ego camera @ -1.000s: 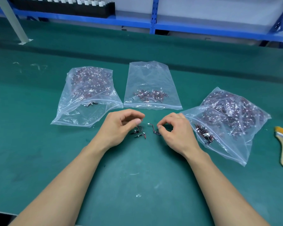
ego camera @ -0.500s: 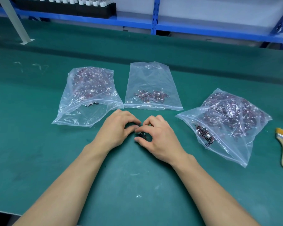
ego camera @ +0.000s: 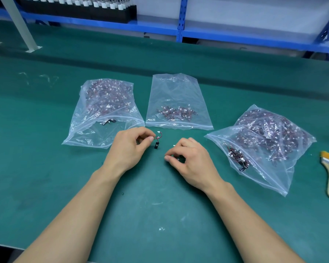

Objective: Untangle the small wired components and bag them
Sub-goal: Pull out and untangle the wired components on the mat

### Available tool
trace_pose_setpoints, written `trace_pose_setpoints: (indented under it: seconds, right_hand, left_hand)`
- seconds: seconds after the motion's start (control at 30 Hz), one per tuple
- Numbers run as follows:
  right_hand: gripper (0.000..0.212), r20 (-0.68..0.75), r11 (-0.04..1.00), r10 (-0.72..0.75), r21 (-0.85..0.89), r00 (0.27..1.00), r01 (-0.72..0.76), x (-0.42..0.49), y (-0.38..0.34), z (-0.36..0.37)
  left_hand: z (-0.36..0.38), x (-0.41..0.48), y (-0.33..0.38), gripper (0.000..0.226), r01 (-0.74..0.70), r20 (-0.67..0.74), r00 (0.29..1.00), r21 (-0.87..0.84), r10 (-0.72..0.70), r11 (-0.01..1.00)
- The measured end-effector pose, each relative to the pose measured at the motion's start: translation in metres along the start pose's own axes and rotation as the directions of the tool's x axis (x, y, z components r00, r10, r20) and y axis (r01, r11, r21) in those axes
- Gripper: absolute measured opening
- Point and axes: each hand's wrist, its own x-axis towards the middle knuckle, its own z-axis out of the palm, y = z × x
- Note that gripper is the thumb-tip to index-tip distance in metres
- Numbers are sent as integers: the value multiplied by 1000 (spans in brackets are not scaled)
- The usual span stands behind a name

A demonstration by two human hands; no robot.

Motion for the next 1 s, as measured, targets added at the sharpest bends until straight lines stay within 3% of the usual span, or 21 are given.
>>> trace_pose_setpoints:
  seconds: [0.1,0.33,0.47,0.7,0.83,1.0]
  right_hand:
    - [3,-24,999,41,25,999,-40,0,2,-2]
    - [27,-71,986,165,18,984,-164,9,-4,9]
    - [11,-44,974,203,110,978,-197,14,-8,13]
    - [11,-107,914,291,325,951,-243,9,-2,8]
    - [15,-179,906,303,359,936,-224,8,-2,5]
    - [13,-149,920,261,337,954,-199,7,-6,3]
  left_hand:
    - [-2,-1,1,15,39,-15,999,-53,-40,998]
    - [-3,-4,9,21,4,69,998,-160,8,987]
    - [-2,-5,12,18,-7,89,996,-214,26,977]
    - [-2,-5,8,17,10,78,997,-167,3,986]
    - [-1,-6,7,15,13,93,996,-119,-2,993]
    - [1,-6,8,13,8,82,997,-105,1,994]
